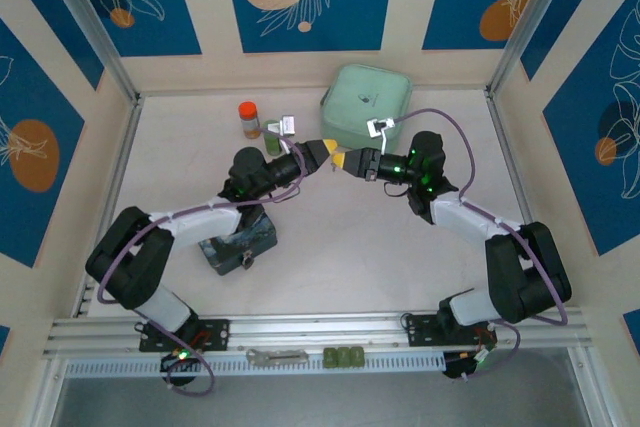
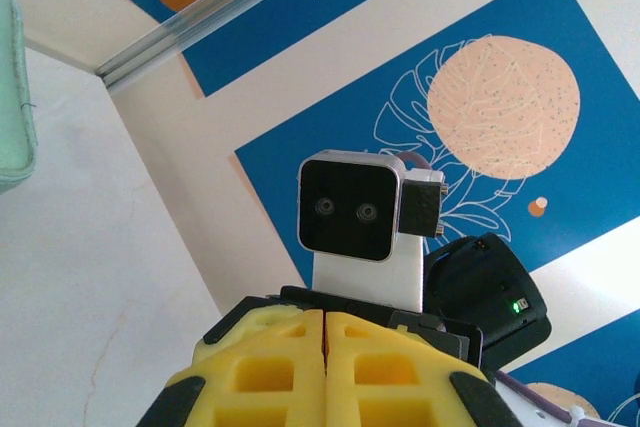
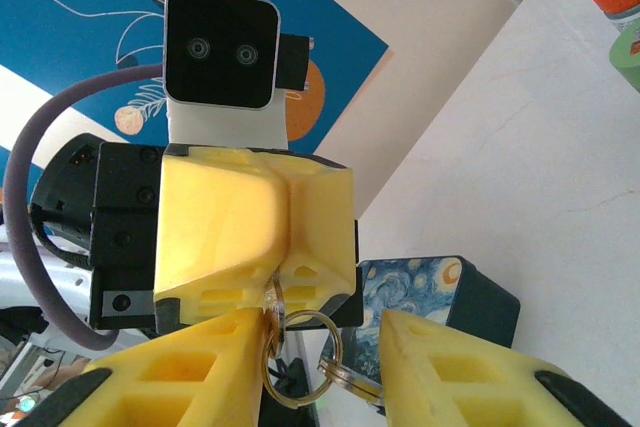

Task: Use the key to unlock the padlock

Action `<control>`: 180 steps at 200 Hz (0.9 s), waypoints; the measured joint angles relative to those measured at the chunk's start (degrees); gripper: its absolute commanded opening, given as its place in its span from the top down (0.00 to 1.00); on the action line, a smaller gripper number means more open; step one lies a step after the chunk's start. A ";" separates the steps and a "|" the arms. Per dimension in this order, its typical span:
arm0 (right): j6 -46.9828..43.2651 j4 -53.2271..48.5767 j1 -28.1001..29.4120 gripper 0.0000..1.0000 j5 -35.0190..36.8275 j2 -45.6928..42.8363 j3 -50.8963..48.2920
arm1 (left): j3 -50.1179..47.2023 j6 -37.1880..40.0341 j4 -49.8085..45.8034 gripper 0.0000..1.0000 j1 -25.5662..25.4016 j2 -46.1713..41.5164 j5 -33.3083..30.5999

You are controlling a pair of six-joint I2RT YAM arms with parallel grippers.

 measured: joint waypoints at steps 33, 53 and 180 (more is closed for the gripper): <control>0.79 0.66 0.00 0.78 -0.37 0.00 0.00 | 0.00 -1.07 1.20 1.00 -0.70 0.98 -0.52; 1.44 1.79 0.00 0.98 -0.92 0.20 0.00 | 0.00 -1.46 2.03 1.00 -0.74 1.73 -1.05; -12.81 -18.25 0.07 1.00 3.89 -4.02 -0.28 | -1.60 11.54 -54.75 0.01 3.02 -32.15 -25.75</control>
